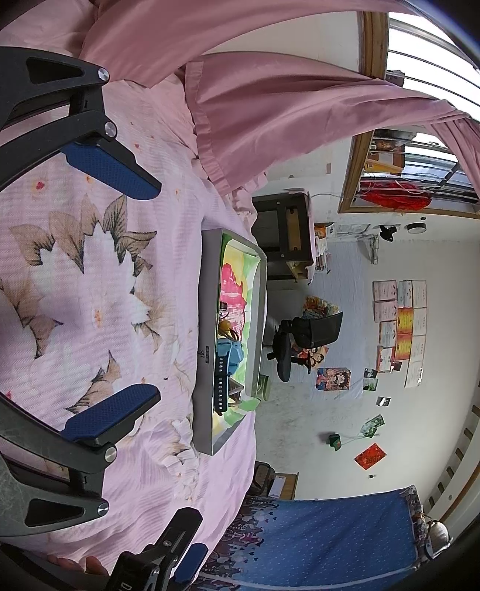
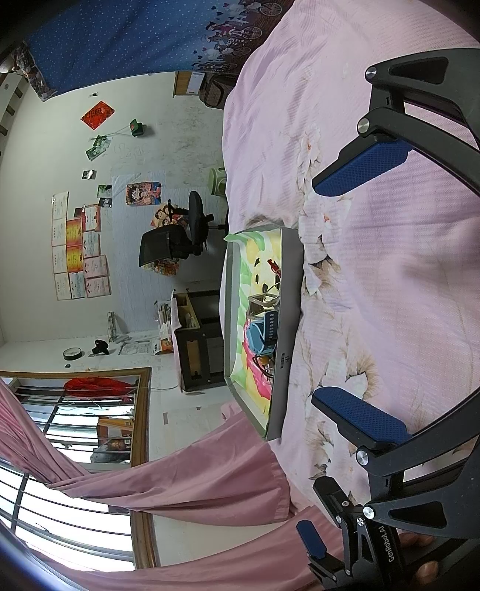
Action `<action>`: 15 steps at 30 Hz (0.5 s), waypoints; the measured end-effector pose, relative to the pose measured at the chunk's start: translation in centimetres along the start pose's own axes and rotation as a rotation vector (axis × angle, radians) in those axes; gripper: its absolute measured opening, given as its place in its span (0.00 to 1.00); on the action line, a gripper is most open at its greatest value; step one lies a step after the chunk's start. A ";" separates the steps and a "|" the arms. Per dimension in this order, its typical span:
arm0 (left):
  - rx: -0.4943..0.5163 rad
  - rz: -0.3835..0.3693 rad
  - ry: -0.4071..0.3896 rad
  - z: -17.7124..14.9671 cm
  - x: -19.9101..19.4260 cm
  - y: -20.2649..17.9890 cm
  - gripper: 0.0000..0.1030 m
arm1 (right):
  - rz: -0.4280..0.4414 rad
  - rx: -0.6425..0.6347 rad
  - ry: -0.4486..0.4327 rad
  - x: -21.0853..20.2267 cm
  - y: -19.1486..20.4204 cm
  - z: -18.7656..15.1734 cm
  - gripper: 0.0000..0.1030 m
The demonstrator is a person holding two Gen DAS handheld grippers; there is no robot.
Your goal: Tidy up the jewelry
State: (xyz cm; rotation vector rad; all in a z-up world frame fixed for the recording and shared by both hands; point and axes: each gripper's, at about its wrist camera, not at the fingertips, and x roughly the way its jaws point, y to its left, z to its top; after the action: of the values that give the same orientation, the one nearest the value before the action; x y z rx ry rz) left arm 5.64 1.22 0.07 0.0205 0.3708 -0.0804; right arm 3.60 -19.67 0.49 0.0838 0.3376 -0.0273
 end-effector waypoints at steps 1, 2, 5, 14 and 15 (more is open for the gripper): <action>-0.001 0.000 0.000 0.0 0.0 0.0 0.98 | 0.001 0.000 0.001 0.0 0.0 0.0 0.99; -0.001 0.000 0.001 0.0 0.0 0.0 0.98 | 0.000 0.000 0.002 0.0 0.0 0.0 0.99; -0.003 0.001 0.001 0.0 0.0 0.0 0.98 | -0.001 0.001 0.003 0.1 0.0 0.0 0.99; -0.003 0.000 0.002 0.0 0.0 0.0 0.98 | -0.001 0.000 0.003 0.1 0.0 0.0 0.99; -0.002 0.000 0.002 0.1 0.0 -0.1 0.98 | -0.001 0.001 0.003 0.1 0.0 0.0 0.99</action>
State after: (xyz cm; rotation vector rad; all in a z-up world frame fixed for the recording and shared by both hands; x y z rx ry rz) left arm 5.68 1.08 0.12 0.0186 0.3731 -0.0797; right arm 3.67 -19.69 0.47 0.0844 0.3407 -0.0279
